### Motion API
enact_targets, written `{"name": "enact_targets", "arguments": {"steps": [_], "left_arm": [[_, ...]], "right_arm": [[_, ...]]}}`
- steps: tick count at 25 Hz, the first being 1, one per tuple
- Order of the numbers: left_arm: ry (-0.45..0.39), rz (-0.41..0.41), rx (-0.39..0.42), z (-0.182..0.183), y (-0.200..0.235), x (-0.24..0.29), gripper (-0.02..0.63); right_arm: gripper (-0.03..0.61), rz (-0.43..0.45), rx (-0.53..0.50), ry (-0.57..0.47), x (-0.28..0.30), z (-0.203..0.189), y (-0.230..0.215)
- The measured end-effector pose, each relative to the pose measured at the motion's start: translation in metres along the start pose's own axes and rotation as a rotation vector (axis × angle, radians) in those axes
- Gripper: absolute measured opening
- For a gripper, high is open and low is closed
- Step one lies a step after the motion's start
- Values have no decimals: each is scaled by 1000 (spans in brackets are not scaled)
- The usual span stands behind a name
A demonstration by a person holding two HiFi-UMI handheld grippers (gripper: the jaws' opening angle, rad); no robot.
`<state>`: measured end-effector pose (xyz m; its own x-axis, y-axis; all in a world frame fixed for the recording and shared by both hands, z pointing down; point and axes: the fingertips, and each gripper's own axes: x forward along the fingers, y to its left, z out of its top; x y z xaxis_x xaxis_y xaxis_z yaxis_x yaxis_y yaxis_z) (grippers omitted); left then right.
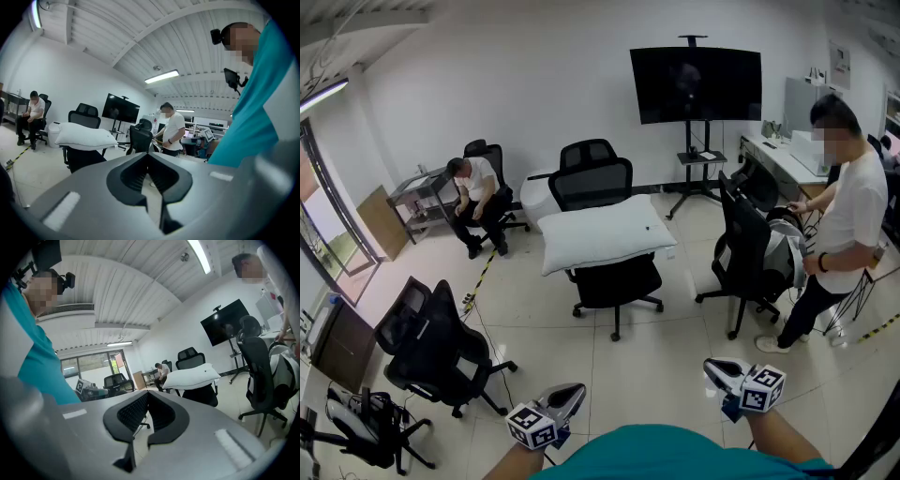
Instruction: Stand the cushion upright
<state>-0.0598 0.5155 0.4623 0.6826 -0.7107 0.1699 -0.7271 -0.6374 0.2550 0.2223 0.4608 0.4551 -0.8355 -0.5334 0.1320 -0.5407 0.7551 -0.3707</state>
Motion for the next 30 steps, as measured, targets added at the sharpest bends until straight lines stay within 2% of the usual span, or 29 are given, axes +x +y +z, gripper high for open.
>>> {"name": "enact_targets", "arguments": {"steps": [6, 10, 16, 23, 30], "left_arm": [[-5, 12, -21, -2, 3, 19, 12], [-9, 23, -45, -2, 31, 23, 12], [-30, -18, -51, 16, 119, 39, 12], [9, -137, -52, 53, 223, 56, 12], [4, -149, -84, 66, 297, 82, 12]], "right_arm": [[3, 27, -18, 23, 11, 6, -23], [3, 39, -10, 33, 38, 8, -34], [3, 10, -32, 42, 120, 30, -54], [3, -47, -41, 12, 227, 79, -65], [3, -45, -24, 65, 298, 80, -91]]}}
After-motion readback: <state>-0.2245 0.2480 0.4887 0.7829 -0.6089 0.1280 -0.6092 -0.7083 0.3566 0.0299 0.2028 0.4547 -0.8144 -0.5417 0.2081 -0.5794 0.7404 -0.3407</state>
